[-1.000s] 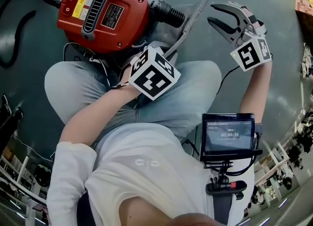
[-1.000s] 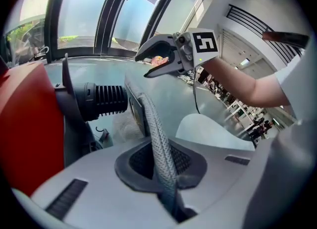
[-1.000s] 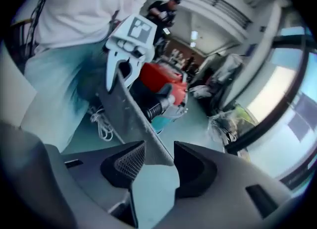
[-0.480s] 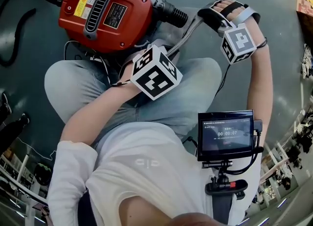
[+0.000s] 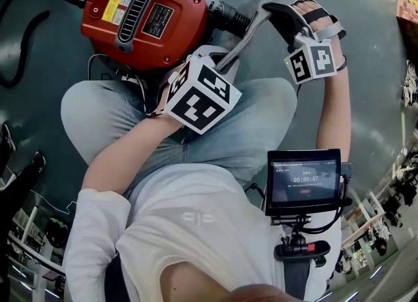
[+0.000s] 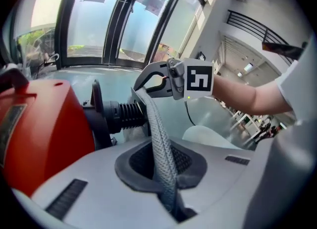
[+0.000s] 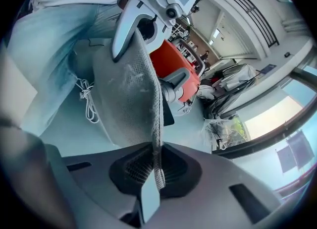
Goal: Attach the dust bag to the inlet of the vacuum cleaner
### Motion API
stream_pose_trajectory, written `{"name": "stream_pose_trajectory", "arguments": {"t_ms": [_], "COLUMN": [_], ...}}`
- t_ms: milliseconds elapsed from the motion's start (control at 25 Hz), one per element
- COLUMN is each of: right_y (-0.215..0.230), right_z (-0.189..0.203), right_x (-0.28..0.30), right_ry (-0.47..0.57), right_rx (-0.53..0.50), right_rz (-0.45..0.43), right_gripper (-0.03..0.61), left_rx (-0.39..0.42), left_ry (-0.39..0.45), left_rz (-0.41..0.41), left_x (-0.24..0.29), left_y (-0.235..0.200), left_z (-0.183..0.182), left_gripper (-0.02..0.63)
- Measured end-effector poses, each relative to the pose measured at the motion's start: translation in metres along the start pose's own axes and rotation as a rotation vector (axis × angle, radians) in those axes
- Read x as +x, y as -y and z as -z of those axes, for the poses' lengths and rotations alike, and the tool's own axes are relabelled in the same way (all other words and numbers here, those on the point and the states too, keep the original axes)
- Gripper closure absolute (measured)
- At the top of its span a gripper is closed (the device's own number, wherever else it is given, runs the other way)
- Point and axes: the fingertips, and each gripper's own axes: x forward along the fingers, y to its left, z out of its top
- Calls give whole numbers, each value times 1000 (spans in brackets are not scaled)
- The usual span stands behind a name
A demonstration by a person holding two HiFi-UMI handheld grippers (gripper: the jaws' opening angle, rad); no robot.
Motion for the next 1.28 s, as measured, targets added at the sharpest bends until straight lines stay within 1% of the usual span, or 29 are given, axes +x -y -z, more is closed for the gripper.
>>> {"name": "stream_pose_trajectory", "arguments": {"t_ms": [80, 160, 240, 320, 360, 400, 440, 520, 600, 720, 800, 840, 880, 960, 1000, 1040, 1080, 1120, 1160, 1200, 1240, 1280], "right_y": [1, 3, 4, 7, 8, 7, 4, -2, -2, 4, 3, 2, 1, -3, -5, -6, -6, -4, -3, -2, -2, -2], "right_z": [0, 0, 0, -1, -2, -2, -3, -5, -6, 6, 12, 14, 15, 18, 19, 20, 22, 23, 22, 21, 19, 16], "right_x": [4, 8, 11, 13, 14, 17, 21, 27, 22, 0, -22, -34, -45, -62, -65, -66, -65, -62, -57, -50, -44, -38], "right_ry": [8, 13, -2, -21, -22, -10, 16, 87, 157, 234, 303, 357, 417, 513, 534, 538, 528, 501, 454, 396, 349, 327], "right_rx": [32, 59, 46, 33, 50, 95, 167, 352, 526, 762, 891, 956, 1022, 1136, 1169, 1180, 1165, 1120, 1049, 971, 908, 864], "right_rz": [3, -1, 3, 31, 46, 53, 51, 29, 21, -2, -34, -45, -48, -36, -19, 10, 54, 106, 150, 170, 160, 134], "right_gripper": [557, 557, 557, 557, 557, 557, 557, 555, 552, 485, 468, 468, 453, 439, 439, 439, 439, 439, 439, 440, 440, 440], "left_rx": [-40, -40, -33, -26, -29, -41, -64, -127, -165, -171, -167, -169, -174, -192, -204, -216, -227, -234, -231, -218, -200, -178], "left_ry": [-1, -8, -2, 26, 41, 52, 59, 69, 74, 73, 78, 86, 96, 118, 126, 132, 137, 138, 136, 130, 120, 109], "left_rz": [15, 8, 1, -5, -8, -5, 8, 41, 55, 62, 64, 64, 66, 73, 76, 78, 79, 79, 75, 65, 52, 39], "left_x": [4, 5, 1, -9, -13, -16, -16, -15, -14, -13, -13, -13, -13, -14, -13, -13, -13, -14, -14, -15, -15, -15], "left_y": [-1, -2, -3, -4, -6, -8, -9, -9, -9, -9, -10, -10, -10, -10, -10, -11, -11, -11, -10, -9, -7, -5], "left_z": [1, 0, -4, -11, -15, -16, -17, -17, -17, -17, -16, -16, -17, -21, -22, -23, -23, -24, -24, -23, -21, -17], "left_gripper": [598, 598, 598, 598, 598, 598, 598, 598, 598, 598, 598, 598, 598, 598, 598, 598, 598, 598, 598, 598, 598, 598]}}
